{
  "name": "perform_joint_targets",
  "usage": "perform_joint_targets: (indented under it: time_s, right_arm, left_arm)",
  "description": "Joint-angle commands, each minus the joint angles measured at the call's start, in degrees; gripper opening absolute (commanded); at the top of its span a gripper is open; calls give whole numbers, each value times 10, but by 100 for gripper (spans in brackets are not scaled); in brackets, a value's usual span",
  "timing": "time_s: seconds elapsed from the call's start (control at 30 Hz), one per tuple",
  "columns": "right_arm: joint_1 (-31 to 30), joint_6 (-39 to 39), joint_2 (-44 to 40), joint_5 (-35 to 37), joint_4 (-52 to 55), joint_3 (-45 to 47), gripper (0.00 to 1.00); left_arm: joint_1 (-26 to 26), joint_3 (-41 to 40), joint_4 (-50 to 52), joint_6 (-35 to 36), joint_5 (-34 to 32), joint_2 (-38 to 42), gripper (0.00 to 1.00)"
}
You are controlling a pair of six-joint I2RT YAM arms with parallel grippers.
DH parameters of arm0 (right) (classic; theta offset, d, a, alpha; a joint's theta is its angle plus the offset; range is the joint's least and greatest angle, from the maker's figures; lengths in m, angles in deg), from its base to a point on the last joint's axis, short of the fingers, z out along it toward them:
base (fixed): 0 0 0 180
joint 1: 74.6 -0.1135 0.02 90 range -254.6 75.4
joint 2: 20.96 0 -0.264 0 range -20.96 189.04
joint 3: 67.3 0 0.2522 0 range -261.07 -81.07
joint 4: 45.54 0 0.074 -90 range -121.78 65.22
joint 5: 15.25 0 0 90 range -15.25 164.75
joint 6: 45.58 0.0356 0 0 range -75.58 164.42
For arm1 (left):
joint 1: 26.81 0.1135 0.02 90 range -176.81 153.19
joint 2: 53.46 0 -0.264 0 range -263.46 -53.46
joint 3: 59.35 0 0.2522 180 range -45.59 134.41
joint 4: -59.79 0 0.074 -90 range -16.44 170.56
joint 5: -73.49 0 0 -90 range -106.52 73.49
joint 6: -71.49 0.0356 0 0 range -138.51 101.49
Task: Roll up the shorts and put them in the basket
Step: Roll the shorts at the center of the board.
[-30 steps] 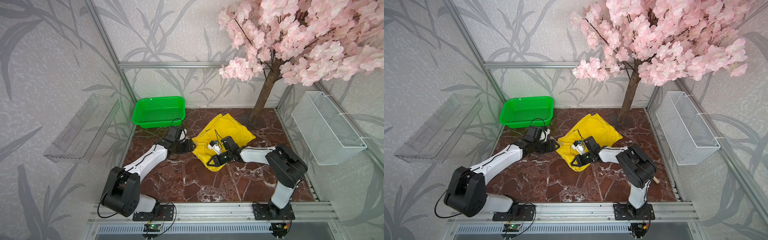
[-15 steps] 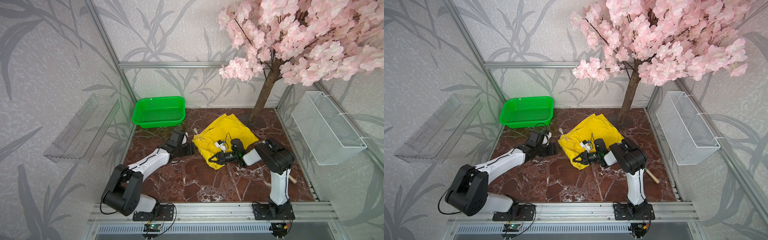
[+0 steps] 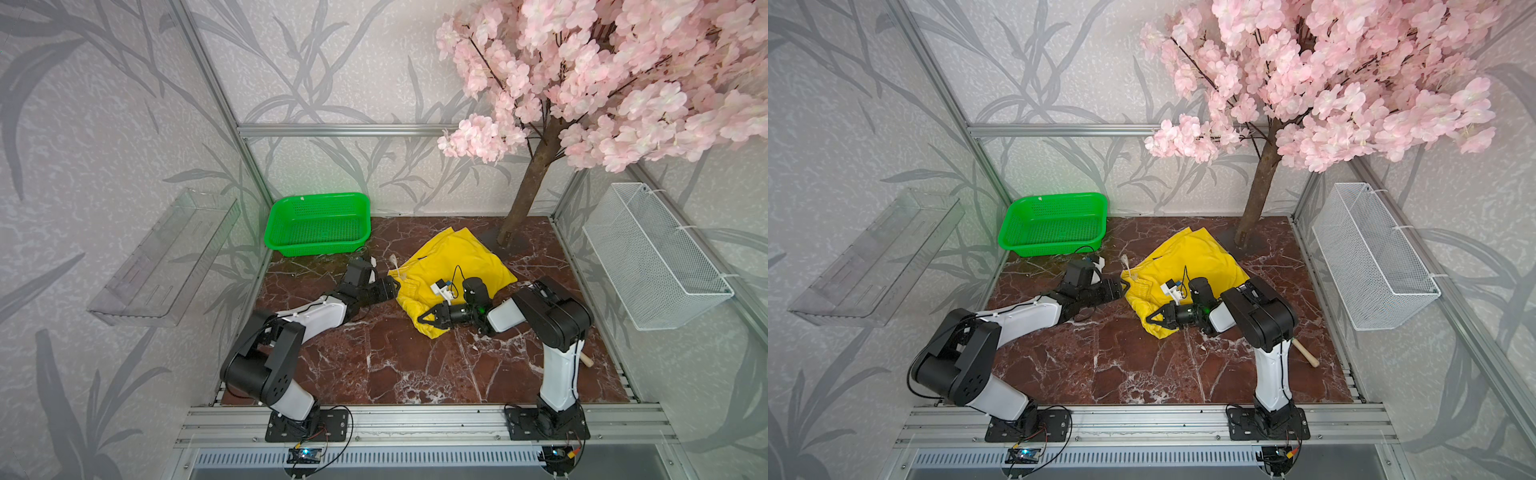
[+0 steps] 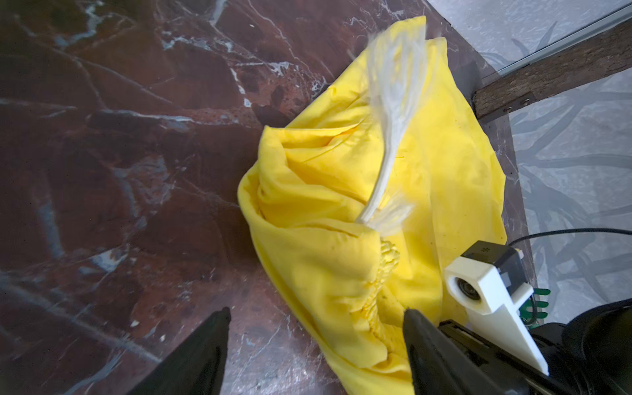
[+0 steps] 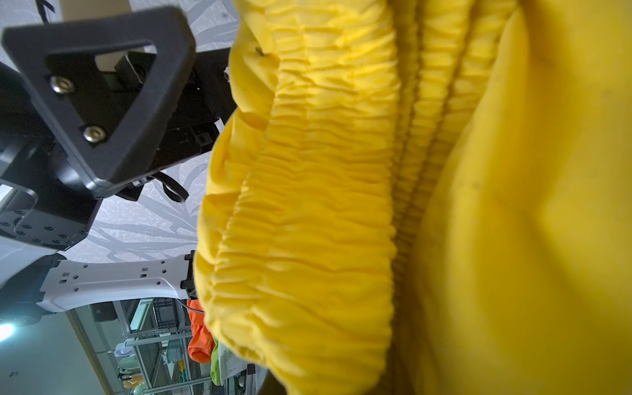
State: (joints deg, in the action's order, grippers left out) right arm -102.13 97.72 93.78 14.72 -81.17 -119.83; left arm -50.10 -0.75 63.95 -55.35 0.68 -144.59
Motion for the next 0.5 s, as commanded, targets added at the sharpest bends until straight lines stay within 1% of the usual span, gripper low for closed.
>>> perform_joint_targets:
  time_s: [0.0, 0.13, 0.2, 0.23, 0.3, 0.33, 0.37, 0.4, 0.47]
  right_arm:
    - [2, 9, 8, 9, -4, 7, 0]
    - [2, 9, 5, 10, -3, 6, 0]
    - [2, 5, 3, 8, 5, 5, 0]
    - [2, 0, 1, 7, 13, 4, 0]
    - [2, -20, -6, 8, 48, -2, 0]
    - [4, -38, -13, 10, 85, -7, 0]
    - [4, -63, -23, 16, 129, -12, 3]
    - [4, -87, -34, 25, 172, -17, 10]
    - [3, -169, -67, 62, 306, -37, 27]
  left_arm:
    - [-13, 33, -18, 6, 8, -32, 76]
    - [-14, 47, -22, -4, 24, -73, 61]
    - [-14, 58, -11, 0, 28, -88, 50]
    - [-14, 67, -1, 4, 32, -96, 43]
    - [-14, 86, 22, 13, 38, -105, 23]
    - [-14, 98, 39, 17, 39, -108, 12]
    - [-13, 106, 57, 24, 41, -108, 3]
    - [-13, 114, 78, 27, 39, -108, 0]
    - [-14, 134, 130, 36, 39, -110, 0]
